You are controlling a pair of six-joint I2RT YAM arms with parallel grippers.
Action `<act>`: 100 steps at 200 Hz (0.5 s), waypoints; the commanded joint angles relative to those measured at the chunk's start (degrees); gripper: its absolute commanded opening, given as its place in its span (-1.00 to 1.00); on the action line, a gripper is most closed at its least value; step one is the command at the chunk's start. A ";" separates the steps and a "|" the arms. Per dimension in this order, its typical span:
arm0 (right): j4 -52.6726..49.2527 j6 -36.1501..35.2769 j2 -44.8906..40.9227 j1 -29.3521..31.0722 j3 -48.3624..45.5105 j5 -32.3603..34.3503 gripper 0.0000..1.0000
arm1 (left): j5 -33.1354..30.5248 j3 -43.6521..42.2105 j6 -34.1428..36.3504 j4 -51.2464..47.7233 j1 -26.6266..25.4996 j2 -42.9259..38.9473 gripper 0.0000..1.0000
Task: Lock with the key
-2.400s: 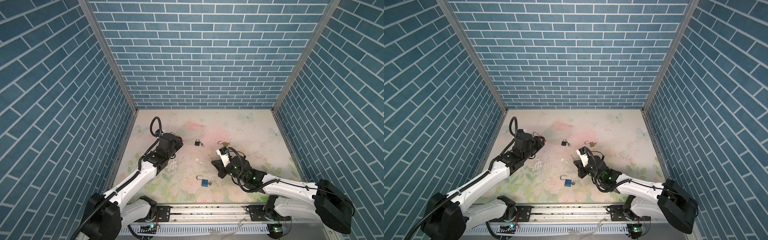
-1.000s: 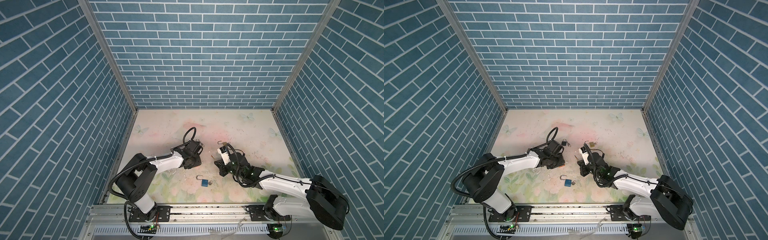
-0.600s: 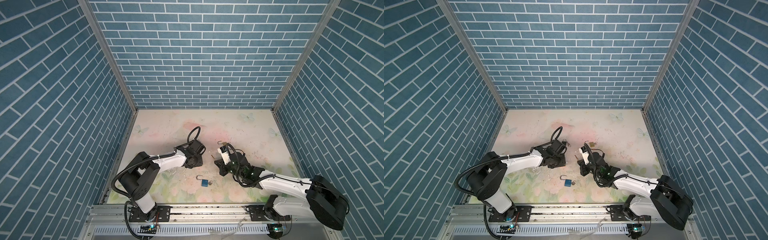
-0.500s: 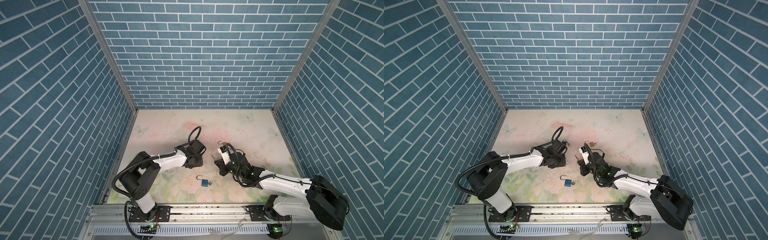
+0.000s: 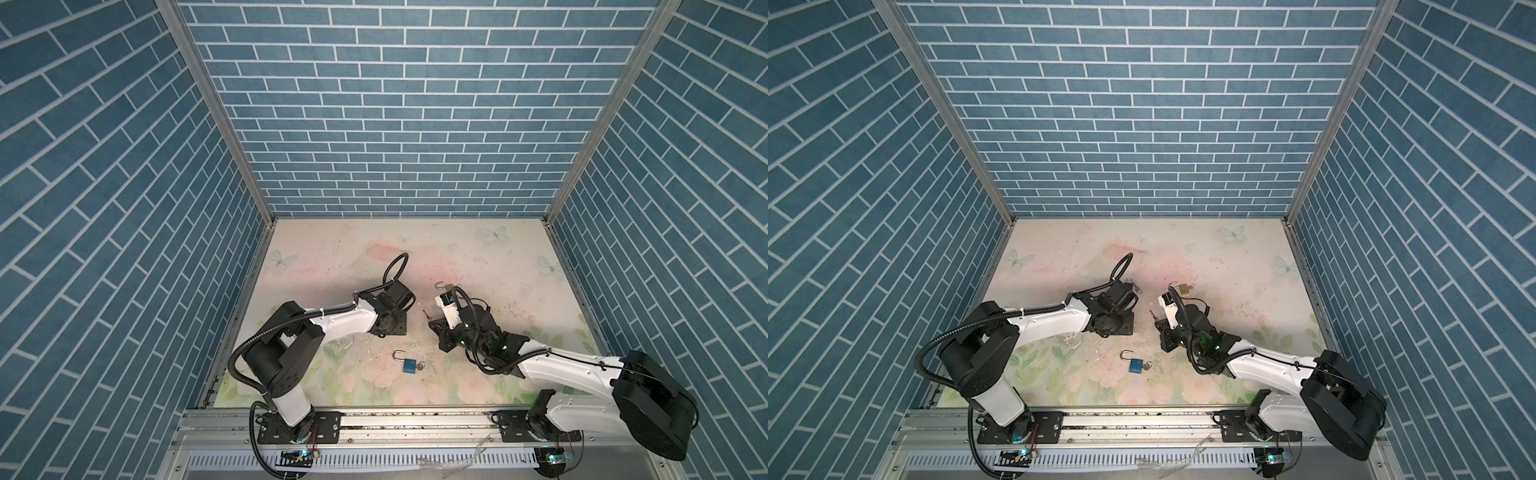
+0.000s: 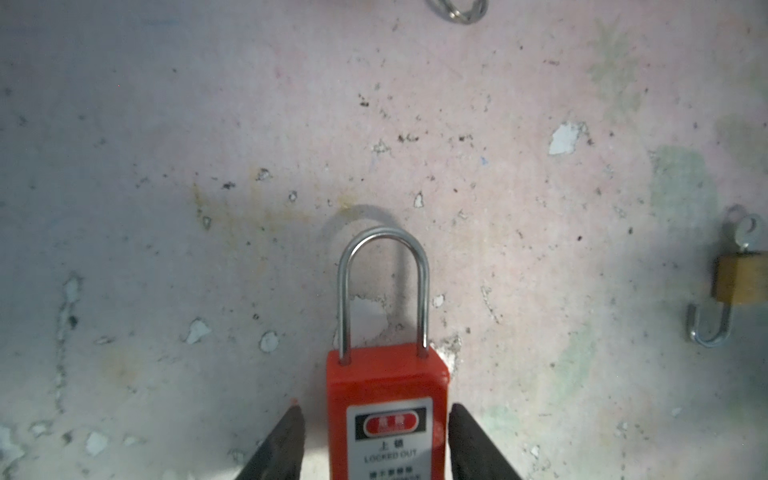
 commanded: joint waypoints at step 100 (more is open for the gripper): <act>-4.35 3.63 10.07 -2.03 8.27 -7.00 -1.00 | -26.78 -0.76 18.53 4.12 -0.02 -27.92 0.65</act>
